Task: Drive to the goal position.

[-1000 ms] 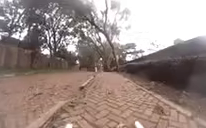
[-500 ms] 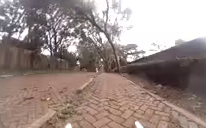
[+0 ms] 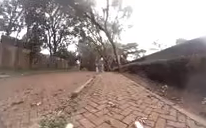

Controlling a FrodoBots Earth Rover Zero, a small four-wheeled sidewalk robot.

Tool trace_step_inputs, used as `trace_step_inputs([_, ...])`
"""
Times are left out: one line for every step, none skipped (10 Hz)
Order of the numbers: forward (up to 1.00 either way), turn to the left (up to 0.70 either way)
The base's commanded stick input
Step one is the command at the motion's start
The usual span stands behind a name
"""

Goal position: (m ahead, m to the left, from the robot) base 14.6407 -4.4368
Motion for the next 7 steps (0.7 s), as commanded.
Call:
trace_step_inputs([0.7,0.08])
trace_step_inputs([0.7,0.04])
trace_step_inputs([0.7,0.0])
trace_step_inputs([0.7,0.0])
trace_step_inputs([0.7,0.0])
trace_step_inputs([0.7,0.0])
trace_step_inputs([0.7,0.0])
